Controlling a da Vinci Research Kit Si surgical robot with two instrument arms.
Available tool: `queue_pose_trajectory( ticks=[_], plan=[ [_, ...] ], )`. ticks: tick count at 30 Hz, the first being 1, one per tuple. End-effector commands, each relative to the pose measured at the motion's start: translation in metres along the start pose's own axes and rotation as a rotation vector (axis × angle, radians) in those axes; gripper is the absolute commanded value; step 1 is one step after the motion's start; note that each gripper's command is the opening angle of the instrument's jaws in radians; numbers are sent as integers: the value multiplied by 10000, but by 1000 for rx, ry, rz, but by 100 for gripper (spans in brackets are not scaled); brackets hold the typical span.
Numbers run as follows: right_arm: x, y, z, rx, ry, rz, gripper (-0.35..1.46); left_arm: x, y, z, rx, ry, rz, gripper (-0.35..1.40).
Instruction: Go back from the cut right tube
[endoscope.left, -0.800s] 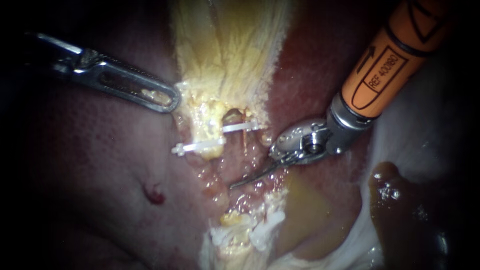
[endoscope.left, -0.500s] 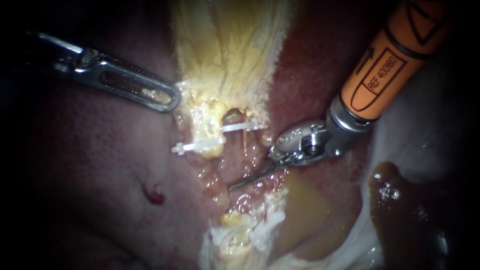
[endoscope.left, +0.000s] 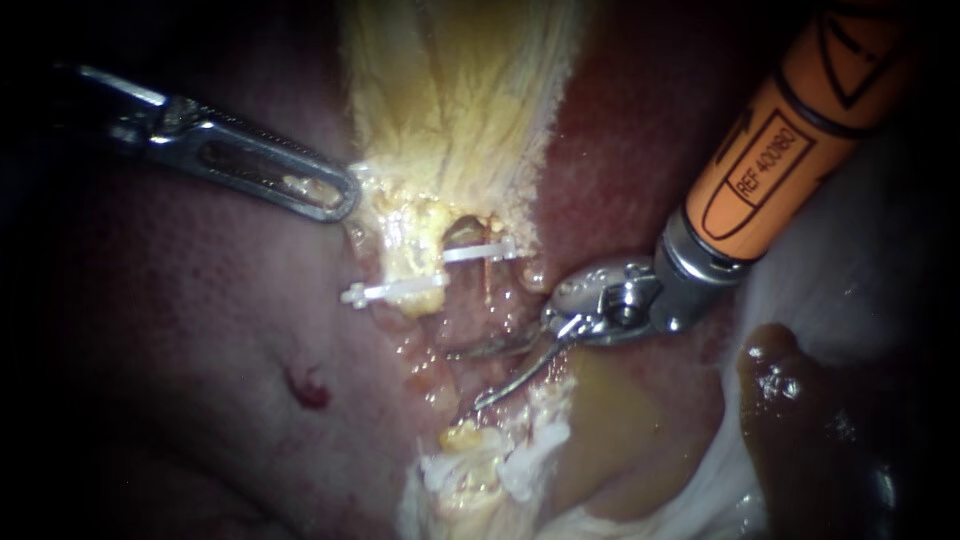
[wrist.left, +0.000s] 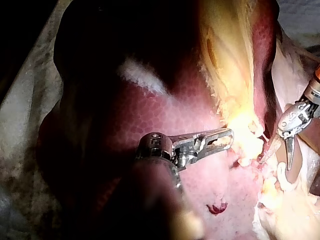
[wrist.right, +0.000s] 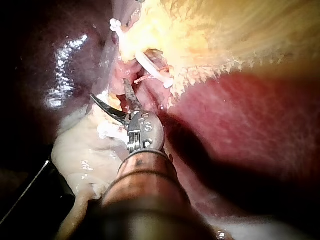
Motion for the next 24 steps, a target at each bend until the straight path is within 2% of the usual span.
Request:
queue_pose_trajectory(
  ticks=[1, 2, 3, 9, 13, 18, 24],
  plan=[
    [0, -2, -3, -47, 19, 5, 143, 0, 0, 0, 0, 0, 0, -35],
    [0, -5, -5, -96, 35, 5, 143, 1, 0, -1, 0, 0, 0, -35],
    [0, -9, -9, -130, 25, -18, 143, 1, 0, -1, 0, 0, 0, -35],
    [2, -23, -35, -309, -89, -159, 143, 1, 0, -1, 0, 0, 0, -35],
    [6, -31, -60, -397, -169, -217, 143, 2, 1, 0, 1, 0, 1, -35],
    [8, -47, -86, -443, -189, -237, 143, 3, 4, 0, 0, 0, 2, -35],
    [18, -61, -114, -489, -199, -253, 143, 3, 5, 0, 0, 0, 2, -35]
  ],
)
